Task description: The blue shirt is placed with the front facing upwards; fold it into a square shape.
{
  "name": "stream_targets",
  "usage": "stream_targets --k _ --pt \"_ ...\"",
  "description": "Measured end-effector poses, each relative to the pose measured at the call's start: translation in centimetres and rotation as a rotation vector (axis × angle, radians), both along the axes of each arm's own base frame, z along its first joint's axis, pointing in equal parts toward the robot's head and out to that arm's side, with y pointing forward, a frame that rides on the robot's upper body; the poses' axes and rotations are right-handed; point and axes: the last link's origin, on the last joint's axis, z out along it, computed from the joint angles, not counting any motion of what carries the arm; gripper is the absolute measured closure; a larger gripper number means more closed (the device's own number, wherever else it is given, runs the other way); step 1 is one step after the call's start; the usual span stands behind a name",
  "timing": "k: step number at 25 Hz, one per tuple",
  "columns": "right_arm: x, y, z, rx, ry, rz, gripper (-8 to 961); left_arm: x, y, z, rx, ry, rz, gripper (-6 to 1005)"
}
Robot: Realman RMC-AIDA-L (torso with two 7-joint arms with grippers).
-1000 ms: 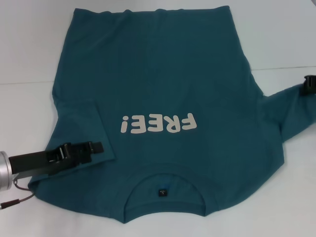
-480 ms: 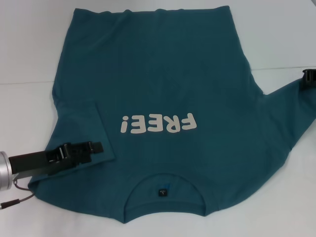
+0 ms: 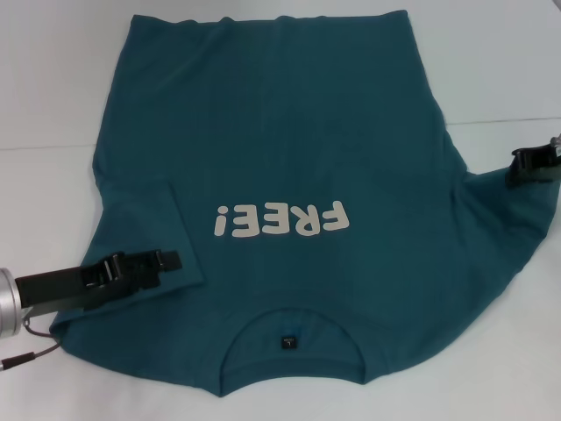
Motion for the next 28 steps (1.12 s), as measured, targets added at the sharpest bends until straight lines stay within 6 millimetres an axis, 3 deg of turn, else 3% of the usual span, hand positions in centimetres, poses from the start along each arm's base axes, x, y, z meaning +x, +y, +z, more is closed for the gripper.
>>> stream_targets --k 22,28 --pt "-4.9 1.4 -4.2 -0.062 0.045 0.065 941 -0.4 0.2 -0.1 0.014 0.005 0.027 398" --pt "-5.4 1.7 -4.4 -0.045 0.057 0.062 940 -0.4 0.2 -0.1 0.017 0.006 0.029 399"
